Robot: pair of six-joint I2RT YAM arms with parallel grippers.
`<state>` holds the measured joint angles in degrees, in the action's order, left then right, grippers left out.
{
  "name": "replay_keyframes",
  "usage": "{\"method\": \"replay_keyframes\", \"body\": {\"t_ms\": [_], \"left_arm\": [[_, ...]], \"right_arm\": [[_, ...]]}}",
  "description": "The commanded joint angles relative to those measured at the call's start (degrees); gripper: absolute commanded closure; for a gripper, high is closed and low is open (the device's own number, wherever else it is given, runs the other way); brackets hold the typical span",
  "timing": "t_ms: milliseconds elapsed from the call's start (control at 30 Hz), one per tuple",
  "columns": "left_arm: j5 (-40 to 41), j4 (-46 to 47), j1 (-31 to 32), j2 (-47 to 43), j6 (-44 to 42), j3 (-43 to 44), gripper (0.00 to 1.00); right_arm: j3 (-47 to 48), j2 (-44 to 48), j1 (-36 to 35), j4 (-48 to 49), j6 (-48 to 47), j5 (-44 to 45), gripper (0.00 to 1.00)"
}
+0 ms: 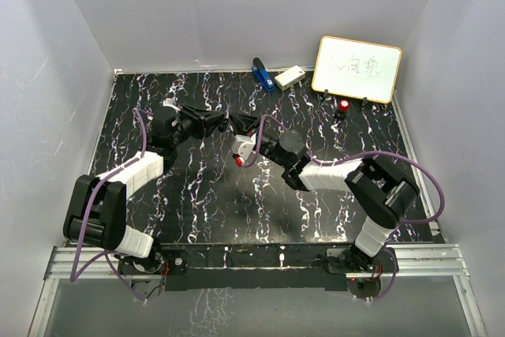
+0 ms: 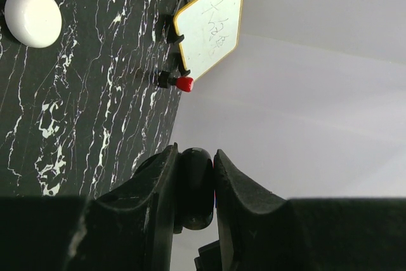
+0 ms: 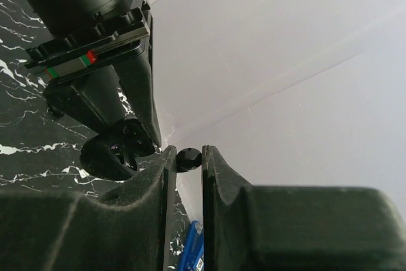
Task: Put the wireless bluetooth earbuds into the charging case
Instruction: Place the earbud in the charging case.
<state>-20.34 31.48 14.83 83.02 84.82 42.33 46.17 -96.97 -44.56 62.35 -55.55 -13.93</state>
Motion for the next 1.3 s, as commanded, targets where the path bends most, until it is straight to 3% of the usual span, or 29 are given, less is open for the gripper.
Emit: {"method": "replay_keyframes", "body": {"t_ms": [0, 1267], "left_arm": [[0.28, 0.86, 0.62, -2.78, -1.24, 2.06, 1.0], [2.8, -0.91, 3.45, -5.87, -1.08, 2.65, 1.0]], "right_arm": [[-0.29, 1.04, 0.15, 4.25, -0.67, -0.91, 1.0], [1.04, -2.44, 0.16, 5.24, 0.25, -0.46, 1.0]]}}
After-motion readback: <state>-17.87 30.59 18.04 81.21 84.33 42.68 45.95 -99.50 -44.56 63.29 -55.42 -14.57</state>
